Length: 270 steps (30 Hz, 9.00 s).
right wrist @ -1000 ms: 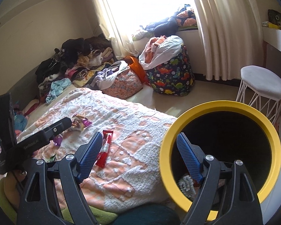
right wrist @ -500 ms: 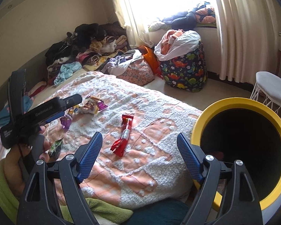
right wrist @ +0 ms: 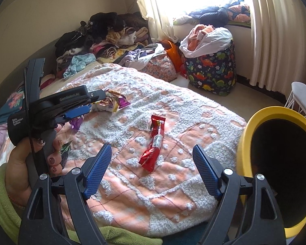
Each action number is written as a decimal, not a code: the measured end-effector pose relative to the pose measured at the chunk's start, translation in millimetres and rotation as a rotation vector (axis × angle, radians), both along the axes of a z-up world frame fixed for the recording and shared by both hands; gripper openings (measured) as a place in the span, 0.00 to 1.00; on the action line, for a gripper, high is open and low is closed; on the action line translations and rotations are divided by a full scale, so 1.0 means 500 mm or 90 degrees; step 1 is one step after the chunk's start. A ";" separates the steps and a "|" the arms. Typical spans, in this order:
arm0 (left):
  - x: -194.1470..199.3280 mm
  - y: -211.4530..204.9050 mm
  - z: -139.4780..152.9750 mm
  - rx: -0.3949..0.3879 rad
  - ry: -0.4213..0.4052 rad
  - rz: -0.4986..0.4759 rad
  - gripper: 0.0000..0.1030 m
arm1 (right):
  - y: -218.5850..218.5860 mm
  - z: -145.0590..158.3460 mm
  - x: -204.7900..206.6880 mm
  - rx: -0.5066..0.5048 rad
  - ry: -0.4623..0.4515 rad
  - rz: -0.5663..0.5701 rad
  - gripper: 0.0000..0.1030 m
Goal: Collect trash
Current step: 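Grasp the brown snack wrapper with the left gripper while the right gripper grasps the red wrapper, then carry both wrappers in the grippers over the yellow bin, then open both grippers to drop the wrappers into the bin, then move both open grippers back over the wrappers on the bed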
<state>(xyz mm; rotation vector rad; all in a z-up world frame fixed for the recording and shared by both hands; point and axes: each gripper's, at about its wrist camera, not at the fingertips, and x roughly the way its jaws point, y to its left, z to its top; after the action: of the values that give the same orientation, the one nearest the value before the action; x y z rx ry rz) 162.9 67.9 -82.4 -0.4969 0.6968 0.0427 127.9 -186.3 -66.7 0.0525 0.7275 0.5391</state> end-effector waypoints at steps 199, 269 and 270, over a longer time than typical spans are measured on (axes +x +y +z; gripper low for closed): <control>-0.056 -0.564 -0.011 0.155 -0.006 -0.484 0.05 | -0.520 -0.050 0.023 0.162 0.090 -0.379 0.07; -0.155 -0.230 0.115 0.196 -0.117 -0.170 0.89 | -0.250 0.099 -0.014 0.144 -0.046 -0.195 0.78; -0.157 -0.223 0.115 0.199 -0.117 -0.164 0.89 | -0.241 0.100 -0.012 0.144 -0.045 -0.189 0.78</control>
<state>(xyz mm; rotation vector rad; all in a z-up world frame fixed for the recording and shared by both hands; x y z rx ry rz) 84.3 -43.5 -24.7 -0.1065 0.5554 -0.1329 122.0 -307.0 -16.8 0.3449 0.5740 0.3351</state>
